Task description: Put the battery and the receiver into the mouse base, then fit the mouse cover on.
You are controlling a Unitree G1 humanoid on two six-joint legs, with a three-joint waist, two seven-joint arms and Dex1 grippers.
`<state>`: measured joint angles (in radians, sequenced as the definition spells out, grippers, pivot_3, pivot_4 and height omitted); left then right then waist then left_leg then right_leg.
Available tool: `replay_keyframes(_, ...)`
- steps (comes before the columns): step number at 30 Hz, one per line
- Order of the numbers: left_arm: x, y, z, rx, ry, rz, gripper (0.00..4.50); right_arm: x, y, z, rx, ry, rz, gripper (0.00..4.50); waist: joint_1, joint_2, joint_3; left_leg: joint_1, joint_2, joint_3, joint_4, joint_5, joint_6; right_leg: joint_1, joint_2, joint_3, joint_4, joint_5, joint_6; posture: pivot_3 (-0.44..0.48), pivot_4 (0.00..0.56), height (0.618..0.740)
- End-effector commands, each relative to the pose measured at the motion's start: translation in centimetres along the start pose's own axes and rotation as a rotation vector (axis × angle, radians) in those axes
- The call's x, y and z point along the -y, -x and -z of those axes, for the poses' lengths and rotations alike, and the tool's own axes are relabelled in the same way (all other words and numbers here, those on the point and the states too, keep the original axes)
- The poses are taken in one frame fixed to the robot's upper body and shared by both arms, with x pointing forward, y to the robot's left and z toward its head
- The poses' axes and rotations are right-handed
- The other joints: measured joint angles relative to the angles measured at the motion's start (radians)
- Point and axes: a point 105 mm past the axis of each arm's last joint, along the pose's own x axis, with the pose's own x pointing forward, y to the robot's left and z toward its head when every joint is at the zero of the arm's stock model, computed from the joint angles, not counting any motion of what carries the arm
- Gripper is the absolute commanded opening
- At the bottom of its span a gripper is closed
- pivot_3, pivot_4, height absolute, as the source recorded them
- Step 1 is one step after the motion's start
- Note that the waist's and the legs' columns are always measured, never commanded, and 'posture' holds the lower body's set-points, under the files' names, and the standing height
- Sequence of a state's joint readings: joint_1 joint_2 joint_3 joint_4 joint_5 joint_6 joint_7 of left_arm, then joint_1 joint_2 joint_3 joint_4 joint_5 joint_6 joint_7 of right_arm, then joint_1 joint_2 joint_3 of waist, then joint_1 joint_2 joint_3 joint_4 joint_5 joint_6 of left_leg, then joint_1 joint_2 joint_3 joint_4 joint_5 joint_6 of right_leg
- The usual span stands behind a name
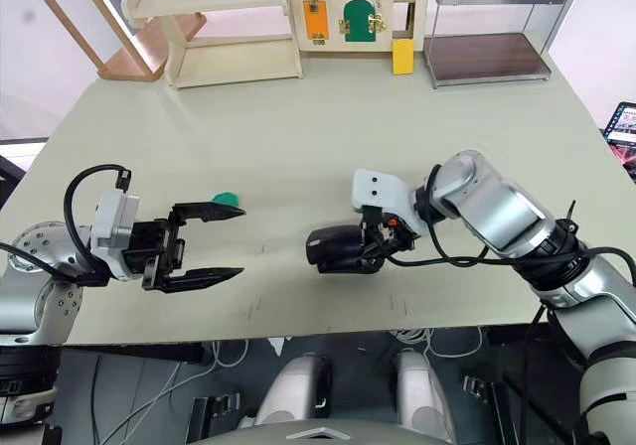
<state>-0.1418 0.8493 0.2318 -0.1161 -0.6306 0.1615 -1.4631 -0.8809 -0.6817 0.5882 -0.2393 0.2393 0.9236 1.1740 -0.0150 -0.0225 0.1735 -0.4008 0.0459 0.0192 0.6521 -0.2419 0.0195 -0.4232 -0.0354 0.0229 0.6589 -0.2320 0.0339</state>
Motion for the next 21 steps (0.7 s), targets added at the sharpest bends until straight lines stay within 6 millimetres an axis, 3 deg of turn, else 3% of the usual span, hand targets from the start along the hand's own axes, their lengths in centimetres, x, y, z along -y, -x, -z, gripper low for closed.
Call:
replay_keyframes(1, 0.0, 0.1, -0.4, 0.002, -0.026, 0.007, 4.5, 0.3, 0.2, -0.7, -0.009, 0.03, 0.037, 2.23, 0.0, 0.0, 0.0, 0.0, 0.0, 0.0, 0.0, 0.0, 0.0, 0.0, 0.0, 0.0, 0.0, 0.0, 0.0, 0.0, 0.15, 0.74)
replay_keyframes(21, -0.1, 0.0, -0.3, 0.015, -0.036, 0.006, 4.5, -0.1, -0.7, 0.4, -0.095, 0.033, 0.025, 2.23, 0.0, 0.0, 0.0, 0.0, 0.0, 0.0, 0.0, 0.0, 0.0, 0.0, 0.0, 0.0, 0.0, 0.0, 0.0, 0.0, 0.15, 0.74)
